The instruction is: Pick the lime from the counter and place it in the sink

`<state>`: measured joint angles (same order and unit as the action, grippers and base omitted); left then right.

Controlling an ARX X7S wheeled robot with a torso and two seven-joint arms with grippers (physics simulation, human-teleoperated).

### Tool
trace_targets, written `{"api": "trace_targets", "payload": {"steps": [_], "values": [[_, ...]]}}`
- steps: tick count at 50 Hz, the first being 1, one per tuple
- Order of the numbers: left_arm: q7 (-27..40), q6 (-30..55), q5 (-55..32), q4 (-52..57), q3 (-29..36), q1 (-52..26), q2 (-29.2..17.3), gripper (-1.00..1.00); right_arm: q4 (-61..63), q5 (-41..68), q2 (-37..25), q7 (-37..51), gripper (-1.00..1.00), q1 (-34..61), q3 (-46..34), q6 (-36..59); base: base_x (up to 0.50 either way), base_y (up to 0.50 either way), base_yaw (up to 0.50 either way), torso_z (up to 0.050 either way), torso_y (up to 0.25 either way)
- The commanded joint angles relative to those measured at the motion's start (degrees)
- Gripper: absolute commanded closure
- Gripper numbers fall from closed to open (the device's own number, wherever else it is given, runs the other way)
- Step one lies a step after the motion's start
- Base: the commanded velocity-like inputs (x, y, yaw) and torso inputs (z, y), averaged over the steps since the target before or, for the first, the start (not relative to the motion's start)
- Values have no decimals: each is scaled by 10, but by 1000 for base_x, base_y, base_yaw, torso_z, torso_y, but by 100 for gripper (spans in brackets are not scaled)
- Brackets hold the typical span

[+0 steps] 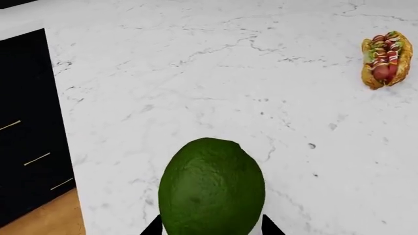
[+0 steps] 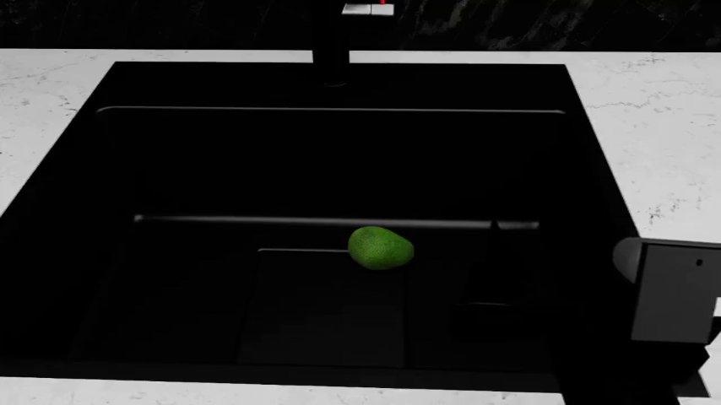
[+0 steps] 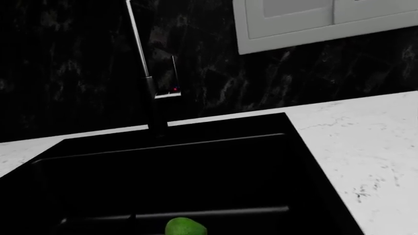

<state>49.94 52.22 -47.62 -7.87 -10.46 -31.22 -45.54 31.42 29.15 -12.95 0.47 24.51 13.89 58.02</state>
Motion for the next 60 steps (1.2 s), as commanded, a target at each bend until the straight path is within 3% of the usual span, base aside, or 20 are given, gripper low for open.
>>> {"api": "trace_targets", "payload": {"steps": [1,9,15,19,27,36,43,52,55,60], "values": [[21,6,2,14,12,-13,0,100,-1,5,-1,2,-100,-5,5,-4,0,0,0,0,0],[8,14,1,45,46,-62,5,100,5,11,-3,5,-100,-4,7,1,0,0,0,0,0],[-51,23,9,64,137,-154,34,100,3,13,-4,6,-100,-3,5,-1,0,0,0,0,0],[-115,27,26,50,221,-221,69,100,1,14,-5,5,-100,-2,4,-3,0,0,0,0,0],[-223,-31,78,-71,326,-305,159,100,-9,12,-5,5,-100,1,-3,-10,0,0,0,0,0],[-275,-36,83,-99,366,-330,191,100,-9,16,-6,6,-100,3,-5,-10,0,0,0,0,0],[-361,-18,110,-104,468,-347,214,100,-9,18,-6,8,-100,3,-7,-10,0,0,0,0,0],[-430,7,119,-103,543,-363,232,100,-20,18,-8,4,-100,-3,-6,-24,0,0,0,0,0],[-443,24,107,-141,542,-371,256,100,-20,21,-8,4,-100,-6,-4,-25,0,0,0,0,0],[-500,8,150,-227,614,-398,289,100,-19,22,-9,5,-100,-8,-3,-26,0,0,0,0,0]]}}
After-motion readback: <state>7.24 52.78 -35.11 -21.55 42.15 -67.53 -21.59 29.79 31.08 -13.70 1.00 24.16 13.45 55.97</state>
